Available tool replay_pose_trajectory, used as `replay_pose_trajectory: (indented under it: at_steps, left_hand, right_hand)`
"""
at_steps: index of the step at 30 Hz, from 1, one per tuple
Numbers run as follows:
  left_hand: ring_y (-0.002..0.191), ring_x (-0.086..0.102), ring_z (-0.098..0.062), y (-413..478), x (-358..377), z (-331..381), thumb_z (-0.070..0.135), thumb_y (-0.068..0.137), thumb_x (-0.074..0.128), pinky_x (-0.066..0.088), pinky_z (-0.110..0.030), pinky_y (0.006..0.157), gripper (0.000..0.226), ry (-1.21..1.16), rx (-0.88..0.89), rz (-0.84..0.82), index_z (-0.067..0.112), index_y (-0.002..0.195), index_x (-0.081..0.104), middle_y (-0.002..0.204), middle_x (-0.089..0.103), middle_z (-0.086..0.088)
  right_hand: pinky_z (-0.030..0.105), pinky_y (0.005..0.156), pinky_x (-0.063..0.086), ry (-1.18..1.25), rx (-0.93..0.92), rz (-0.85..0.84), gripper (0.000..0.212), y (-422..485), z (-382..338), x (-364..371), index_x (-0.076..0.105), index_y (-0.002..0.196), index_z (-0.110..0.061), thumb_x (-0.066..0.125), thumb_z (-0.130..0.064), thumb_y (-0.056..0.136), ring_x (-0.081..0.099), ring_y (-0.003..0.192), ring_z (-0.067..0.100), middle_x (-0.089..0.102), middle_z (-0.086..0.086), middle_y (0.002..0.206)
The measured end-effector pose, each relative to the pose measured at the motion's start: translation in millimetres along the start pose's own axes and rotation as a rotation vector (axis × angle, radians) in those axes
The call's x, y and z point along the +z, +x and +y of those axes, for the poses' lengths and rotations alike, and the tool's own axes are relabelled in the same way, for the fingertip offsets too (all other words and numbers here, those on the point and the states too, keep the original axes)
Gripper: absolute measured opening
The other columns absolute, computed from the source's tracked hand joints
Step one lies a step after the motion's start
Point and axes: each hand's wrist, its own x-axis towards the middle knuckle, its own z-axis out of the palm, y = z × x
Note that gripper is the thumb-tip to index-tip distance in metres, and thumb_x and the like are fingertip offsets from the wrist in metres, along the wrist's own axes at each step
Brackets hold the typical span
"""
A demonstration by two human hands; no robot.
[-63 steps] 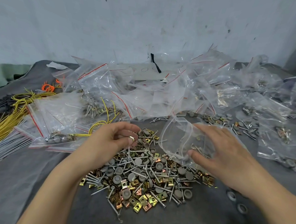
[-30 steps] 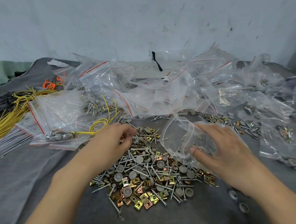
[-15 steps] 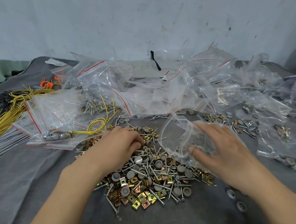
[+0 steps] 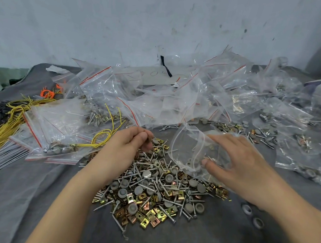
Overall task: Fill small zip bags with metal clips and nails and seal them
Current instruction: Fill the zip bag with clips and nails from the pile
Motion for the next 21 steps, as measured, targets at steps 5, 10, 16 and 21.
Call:
replay_pose_trajectory:
  at_steps: [5,10,16,21]
  left_hand:
    - [0.07,0.063,-0.001,2.3,6.8,6.9,0.017,0.104,0.046,0.047,-0.016,0.064,0.022,-0.05,-0.064,-0.012,0.021,0.096,0.067,0.073,0.069,0.009]
    - [0.073,0.063,-0.005,11.5,28.5,16.9,0.018,0.101,0.052,0.052,-0.021,0.07,0.018,0.216,0.082,-0.03,0.019,0.106,0.07,0.082,0.07,0.008]
    - [0.085,0.069,-0.007,14.8,39.8,31.7,0.012,0.103,0.048,0.049,-0.016,0.069,0.025,-0.021,0.12,-0.232,0.024,0.114,0.067,0.101,0.075,0.01]
    - [0.08,0.068,-0.005,13.0,22.0,24.6,0.015,0.103,0.048,0.05,-0.017,0.068,0.022,-0.092,0.063,-0.072,0.023,0.11,0.067,0.099,0.075,0.003]
  right_hand:
    - [0.027,0.11,0.023,0.008,-0.008,0.003,0.065,0.0,-2.7,-1.3,0.038,0.144,-0.039,0.045,-0.069,0.086,0.021,0.115,-0.014,0.037,-0.031,0.127]
    - [0.028,0.111,0.024,0.022,-0.002,-0.008,0.065,-1.6,-3.3,-2.2,0.029,0.144,-0.047,0.046,-0.07,0.085,0.022,0.118,-0.013,0.035,-0.031,0.129]
    - [0.026,0.108,0.027,0.0,0.03,-0.071,0.079,-3.3,-5.0,-2.0,0.017,0.147,-0.049,0.052,-0.072,0.079,0.032,0.132,0.007,0.039,-0.021,0.143]
    - [0.024,0.109,0.023,-0.01,0.035,-0.109,0.083,-3.4,-7.7,-3.2,0.009,0.149,-0.052,0.057,-0.067,0.083,0.028,0.136,0.007,0.034,-0.019,0.149]
